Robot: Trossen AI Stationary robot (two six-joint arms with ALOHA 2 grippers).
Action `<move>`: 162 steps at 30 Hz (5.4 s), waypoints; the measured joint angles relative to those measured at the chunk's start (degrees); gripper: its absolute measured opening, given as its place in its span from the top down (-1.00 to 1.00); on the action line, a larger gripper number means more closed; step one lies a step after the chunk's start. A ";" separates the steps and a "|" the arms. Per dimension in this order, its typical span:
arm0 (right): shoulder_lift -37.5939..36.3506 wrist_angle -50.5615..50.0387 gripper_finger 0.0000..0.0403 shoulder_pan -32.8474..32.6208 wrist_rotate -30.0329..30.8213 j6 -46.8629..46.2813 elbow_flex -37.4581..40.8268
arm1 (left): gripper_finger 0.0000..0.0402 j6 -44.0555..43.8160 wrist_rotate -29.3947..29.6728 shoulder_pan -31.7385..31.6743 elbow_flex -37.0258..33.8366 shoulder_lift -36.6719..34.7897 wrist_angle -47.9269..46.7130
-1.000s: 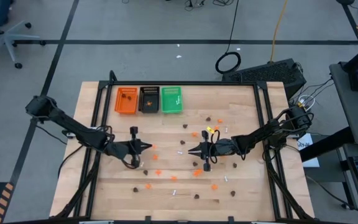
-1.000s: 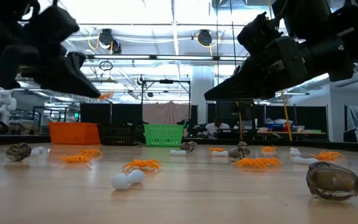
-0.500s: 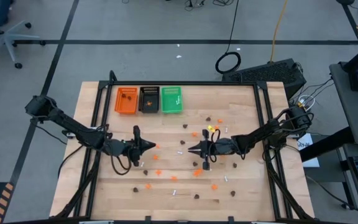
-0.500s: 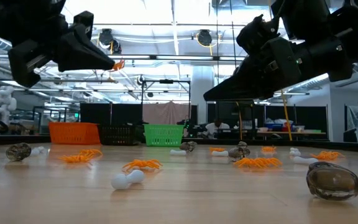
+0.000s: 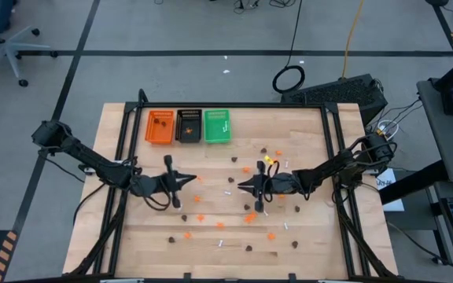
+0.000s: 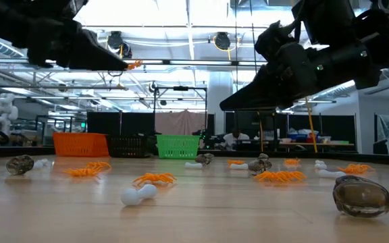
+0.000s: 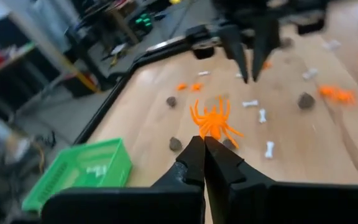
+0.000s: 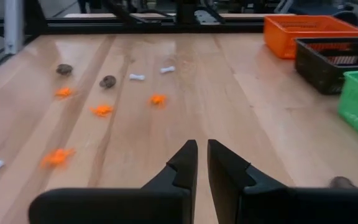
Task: Sort Halloween decoration
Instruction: Put the orange spider toy into the black bin
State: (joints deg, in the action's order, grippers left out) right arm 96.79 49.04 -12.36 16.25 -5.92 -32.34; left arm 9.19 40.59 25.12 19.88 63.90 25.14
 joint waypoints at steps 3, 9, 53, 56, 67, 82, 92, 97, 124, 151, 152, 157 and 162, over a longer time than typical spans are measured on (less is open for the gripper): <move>0.00 0.00 0.89 0.07 0.63 0.63 0.00 | 1.00 -6.28 4.17 -0.13 0.00 0.00 0.12; -0.02 1.52 0.89 0.02 0.52 0.82 0.00 | 1.00 -18.06 11.22 -2.70 0.00 0.00 -0.91; -0.02 -0.04 0.89 3.85 0.26 9.65 0.00 | 1.00 -23.87 -18.05 -47.60 4.00 4.90 -13.50; -0.02 -0.04 0.89 3.82 0.23 9.62 0.00 | 1.00 -23.91 -18.08 -49.25 4.00 7.79 -13.11; -0.02 -0.04 0.89 3.81 0.22 4.81 0.00 | 1.00 -23.89 -19.02 -53.44 4.00 13.99 -10.46; -0.12 -1.23 0.89 3.50 0.17 1.19 0.00 | 0.31 -22.20 -20.22 -50.77 7.72 10.85 -15.69; -5.66 -15.41 0.89 4.16 3.15 -0.51 -0.04 | 0.41 -20.69 -21.02 -36.04 7.98 -2.03 -21.40; -5.31 -21.54 0.80 6.94 2.85 -2.63 -0.04 | 0.42 -18.35 -21.02 -27.74 7.98 -2.71 -19.41; 8.03 -11.18 0.62 10.88 1.70 -5.60 -0.11 | 0.42 -14.23 -19.09 -15.50 7.91 4.39 -13.17; -0.26 -11.72 0.97 8.85 4.70 -2.37 0.02 | 0.42 -12.83 -19.09 -15.50 7.91 4.37 -13.44; 0.05 -12.24 0.95 9.08 4.68 -2.37 0.02 | 0.42 -12.84 -19.11 -15.50 7.91 4.37 -13.41; 2.41 -9.77 0.70 11.02 3.21 -2.66 0.02 | 0.42 -12.89 -19.11 -15.50 7.91 4.37 -13.28; 6.99 -5.62 0.38 13.62 1.43 -5.03 -0.04 | 0.42 -13.18 -19.11 -15.50 7.91 4.37 -13.13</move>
State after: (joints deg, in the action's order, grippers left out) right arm 103.79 43.42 1.26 17.68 -10.95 -32.38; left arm -3.99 21.48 9.63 27.79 68.27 12.01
